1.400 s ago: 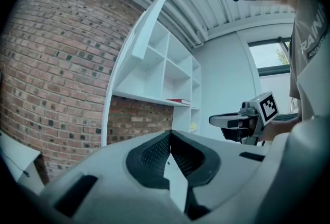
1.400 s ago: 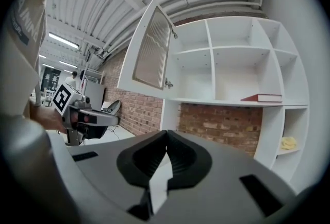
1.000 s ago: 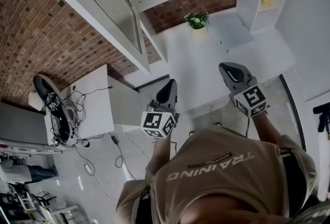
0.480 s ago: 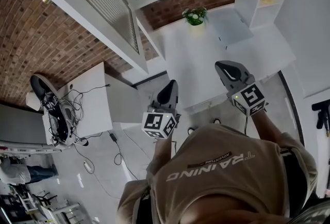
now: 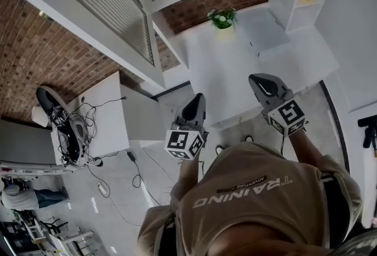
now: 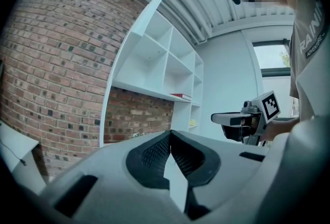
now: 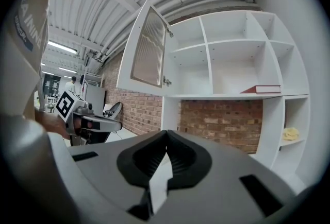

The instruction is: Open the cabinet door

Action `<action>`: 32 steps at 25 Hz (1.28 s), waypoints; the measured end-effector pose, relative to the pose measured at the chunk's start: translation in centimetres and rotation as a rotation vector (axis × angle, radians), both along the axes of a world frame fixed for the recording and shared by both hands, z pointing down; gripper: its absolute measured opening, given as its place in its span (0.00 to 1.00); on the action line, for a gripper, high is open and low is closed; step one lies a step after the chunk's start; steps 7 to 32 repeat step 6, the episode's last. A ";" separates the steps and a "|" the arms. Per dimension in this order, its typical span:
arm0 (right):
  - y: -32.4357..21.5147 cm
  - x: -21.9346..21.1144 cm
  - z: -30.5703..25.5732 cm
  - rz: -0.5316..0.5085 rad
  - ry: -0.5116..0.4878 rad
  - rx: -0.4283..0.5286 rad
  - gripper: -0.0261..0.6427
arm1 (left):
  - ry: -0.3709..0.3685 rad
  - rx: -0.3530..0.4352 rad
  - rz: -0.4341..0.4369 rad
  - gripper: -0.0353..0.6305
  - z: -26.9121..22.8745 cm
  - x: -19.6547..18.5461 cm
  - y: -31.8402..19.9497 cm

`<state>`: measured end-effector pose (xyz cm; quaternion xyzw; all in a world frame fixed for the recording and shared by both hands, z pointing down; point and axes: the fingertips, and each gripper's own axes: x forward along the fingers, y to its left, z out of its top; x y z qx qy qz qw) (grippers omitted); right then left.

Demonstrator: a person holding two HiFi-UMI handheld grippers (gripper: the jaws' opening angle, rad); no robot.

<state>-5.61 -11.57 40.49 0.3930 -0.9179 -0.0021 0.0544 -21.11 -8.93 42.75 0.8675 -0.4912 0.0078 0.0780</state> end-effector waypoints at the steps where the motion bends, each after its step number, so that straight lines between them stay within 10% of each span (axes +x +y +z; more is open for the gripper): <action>1: -0.1 0.2 0.1 0.000 -0.001 -0.001 0.06 | 0.002 -0.003 -0.002 0.06 0.1 0.2 -0.1; 32: -0.7 1.2 0.7 0.000 -0.011 -0.002 0.06 | 0.013 -0.013 -0.024 0.06 0.6 0.6 -0.4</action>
